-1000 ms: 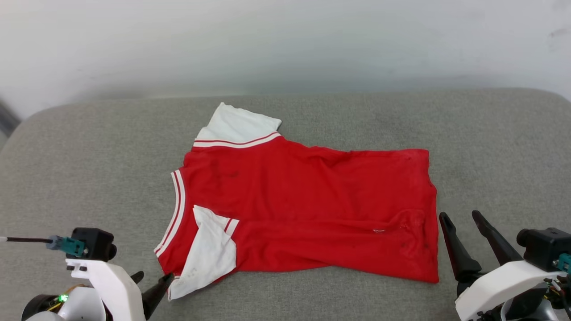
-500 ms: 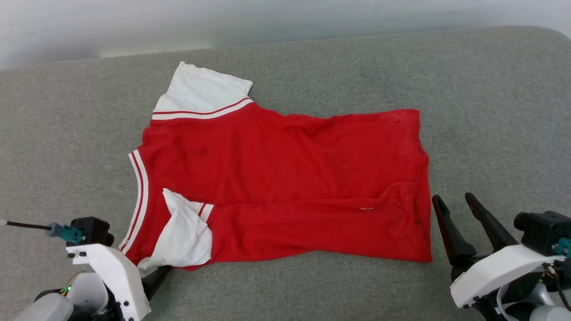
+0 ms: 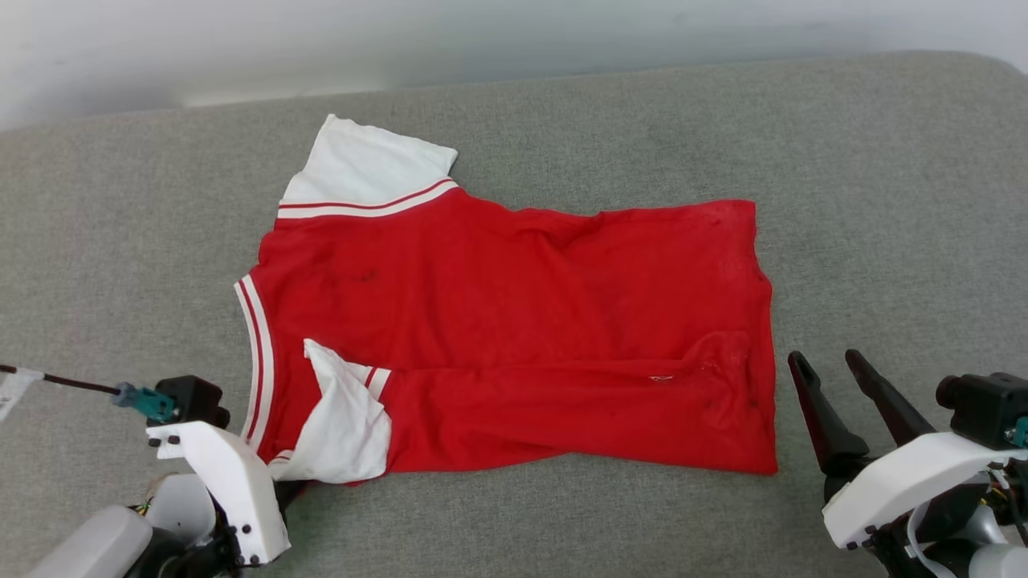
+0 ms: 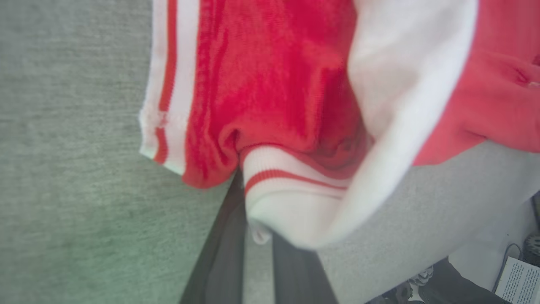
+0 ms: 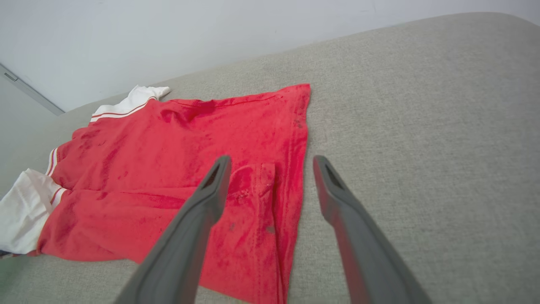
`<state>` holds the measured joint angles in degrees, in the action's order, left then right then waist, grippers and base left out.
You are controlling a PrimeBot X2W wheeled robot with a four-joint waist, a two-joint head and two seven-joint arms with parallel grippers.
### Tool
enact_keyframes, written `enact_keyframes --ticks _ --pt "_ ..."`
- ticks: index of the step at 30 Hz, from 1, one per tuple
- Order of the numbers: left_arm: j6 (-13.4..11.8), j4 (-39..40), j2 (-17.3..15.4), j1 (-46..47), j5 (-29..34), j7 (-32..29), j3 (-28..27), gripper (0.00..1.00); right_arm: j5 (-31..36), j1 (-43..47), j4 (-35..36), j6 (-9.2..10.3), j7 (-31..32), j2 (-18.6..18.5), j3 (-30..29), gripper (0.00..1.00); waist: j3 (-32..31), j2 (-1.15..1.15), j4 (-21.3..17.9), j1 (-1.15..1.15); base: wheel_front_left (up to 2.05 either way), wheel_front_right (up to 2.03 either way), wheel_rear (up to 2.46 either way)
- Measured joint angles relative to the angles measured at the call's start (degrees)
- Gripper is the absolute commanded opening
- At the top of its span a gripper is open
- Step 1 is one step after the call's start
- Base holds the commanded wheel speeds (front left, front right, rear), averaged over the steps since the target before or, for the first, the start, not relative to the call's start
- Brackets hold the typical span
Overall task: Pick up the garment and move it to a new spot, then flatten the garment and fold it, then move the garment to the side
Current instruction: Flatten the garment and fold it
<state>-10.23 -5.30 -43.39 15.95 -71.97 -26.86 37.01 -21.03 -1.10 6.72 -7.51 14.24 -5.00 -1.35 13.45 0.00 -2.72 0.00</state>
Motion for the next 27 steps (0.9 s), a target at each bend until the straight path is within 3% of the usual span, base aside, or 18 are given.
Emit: enact_keyframes --ticks 5,14,24,25,26,27 --pt "-0.5 2.7 -1.1 -2.1 0.9 1.8 0.0 0.00 -1.4 1.1 -1.1 0.00 4.3 -1.1 -1.4 1.00 -2.0 0.00 0.5 0.00 0.00 0.00 0.00" --pt "-4.4 11.3 -4.5 -5.8 1.2 2.0 -0.6 0.00 -5.0 1.6 -5.1 0.01 24.1 -6.0 -1.5 1.00 -4.5 0.00 2.8 0.00 0.00 0.00 0.00" --pt "-5.1 14.0 -4.0 -3.0 2.8 1.3 -0.5 0.00 -6.8 -8.8 -17.0 0.01 28.8 -7.8 7.2 1.00 -0.2 0.00 5.2 0.00 0.00 0.00 0.00" --pt "-5.0 13.8 -4.0 -2.9 2.8 1.3 -0.5 0.00 -6.9 -9.2 -17.5 0.01 29.4 -7.9 7.4 0.80 -0.2 0.00 5.3 0.00 0.00 0.00 0.00" --pt "-4.9 13.7 -3.8 -2.9 2.8 1.3 -0.5 0.00 -7.2 -9.5 -17.9 0.03 29.8 -7.9 7.7 0.33 -0.2 0.00 5.3 0.00 0.00 0.00 0.00" --pt "-4.9 13.5 -3.8 -2.9 2.8 1.4 -0.5 0.00 -7.3 -9.6 -18.1 0.03 29.9 -8.0 7.9 0.00 -0.3 0.00 5.3 0.00 0.00 0.00 0.00"
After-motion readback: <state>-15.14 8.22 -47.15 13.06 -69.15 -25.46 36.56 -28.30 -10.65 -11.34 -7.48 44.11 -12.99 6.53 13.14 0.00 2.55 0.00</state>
